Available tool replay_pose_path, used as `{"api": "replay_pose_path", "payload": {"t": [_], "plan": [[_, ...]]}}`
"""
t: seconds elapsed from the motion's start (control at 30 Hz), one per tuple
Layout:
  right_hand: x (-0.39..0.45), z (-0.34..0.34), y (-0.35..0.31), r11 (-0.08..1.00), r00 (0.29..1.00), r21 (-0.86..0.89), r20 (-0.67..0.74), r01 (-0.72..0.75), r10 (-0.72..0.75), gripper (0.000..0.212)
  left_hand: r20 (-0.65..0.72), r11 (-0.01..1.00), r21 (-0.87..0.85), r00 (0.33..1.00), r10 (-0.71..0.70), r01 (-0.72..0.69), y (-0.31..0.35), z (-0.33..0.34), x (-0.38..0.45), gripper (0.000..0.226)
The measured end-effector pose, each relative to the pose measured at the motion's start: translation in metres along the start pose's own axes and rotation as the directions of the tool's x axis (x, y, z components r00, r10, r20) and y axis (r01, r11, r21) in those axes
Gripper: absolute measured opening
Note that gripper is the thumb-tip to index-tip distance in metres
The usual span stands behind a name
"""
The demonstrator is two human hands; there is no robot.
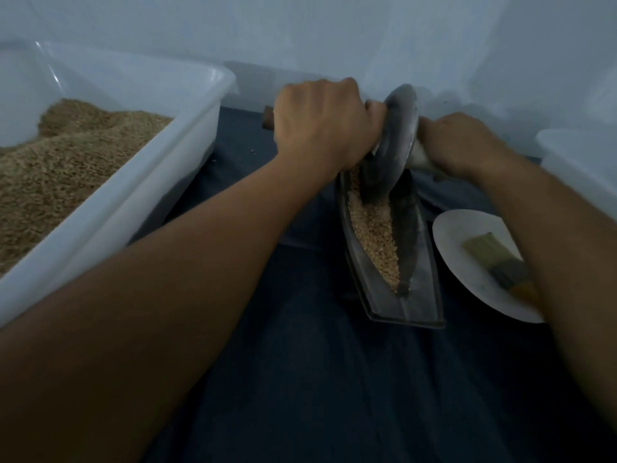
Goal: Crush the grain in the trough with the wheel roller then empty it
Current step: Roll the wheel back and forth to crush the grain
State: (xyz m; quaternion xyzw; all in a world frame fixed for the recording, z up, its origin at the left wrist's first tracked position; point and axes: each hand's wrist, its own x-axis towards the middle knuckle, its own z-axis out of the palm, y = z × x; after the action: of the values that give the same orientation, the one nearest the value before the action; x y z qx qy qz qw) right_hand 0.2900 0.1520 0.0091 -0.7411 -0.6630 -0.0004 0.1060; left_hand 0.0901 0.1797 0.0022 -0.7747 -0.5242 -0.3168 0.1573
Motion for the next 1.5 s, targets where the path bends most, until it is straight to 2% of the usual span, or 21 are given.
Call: {"api": "replay_pose_path", "payload": {"t": [0.17, 0.27, 0.33, 0.5, 0.97, 1.1, 1.27, 1.5], "plan": [[0.004, -0.001, 0.000, 0.998, 1.000, 0.069, 0.016, -0.009, 0.008, 0.033, 0.008, 1.000, -0.004, 1.000, -0.003, 0.003, 0.001, 0.001, 0.003, 0.042], [-0.001, -0.001, -0.002, 1.000, 1.000, -0.015, -0.010, -0.027, 0.027, 0.031, 0.002, 1.000, 0.003, 1.000, -0.007, 0.007, 0.001, 0.000, -0.001, 0.042], [-0.008, 0.000, -0.005, 0.998, 0.997, -0.045, -0.075, -0.038, 0.035, 0.034, -0.002, 1.000, 0.009, 1.000, -0.010, 0.010, 0.002, -0.002, -0.004, 0.043], [-0.026, 0.004, -0.012, 0.992, 0.954, 0.066, -0.272, -0.109, 0.122, 0.052, -0.026, 1.000, 0.019, 0.999, -0.022, 0.022, 0.002, -0.007, -0.017, 0.042], [-0.077, 0.020, -0.022, 0.995, 0.832, 0.056, -0.546, -0.084, 0.101, 0.040, 0.008, 1.000, 0.012, 1.000, -0.011, 0.010, 0.005, -0.034, -0.052, 0.040], [-0.087, 0.020, -0.025, 0.992, 0.808, 0.067, -0.577, -0.103, 0.123, 0.039, 0.002, 0.999, 0.033, 1.000, -0.004, 0.004, 0.007, -0.042, -0.061, 0.039], [-0.100, 0.023, -0.027, 0.994, 0.801, 0.104, -0.592, -0.037, 0.092, 0.038, 0.001, 0.999, 0.033, 1.000, 0.022, -0.022, 0.009, -0.053, -0.068, 0.037], [-0.109, 0.026, -0.027, 0.992, 0.781, 0.128, -0.618, -0.016, 0.092, 0.035, 0.008, 0.997, 0.052, 0.998, 0.062, -0.062, 0.009, -0.064, -0.077, 0.037]]}}
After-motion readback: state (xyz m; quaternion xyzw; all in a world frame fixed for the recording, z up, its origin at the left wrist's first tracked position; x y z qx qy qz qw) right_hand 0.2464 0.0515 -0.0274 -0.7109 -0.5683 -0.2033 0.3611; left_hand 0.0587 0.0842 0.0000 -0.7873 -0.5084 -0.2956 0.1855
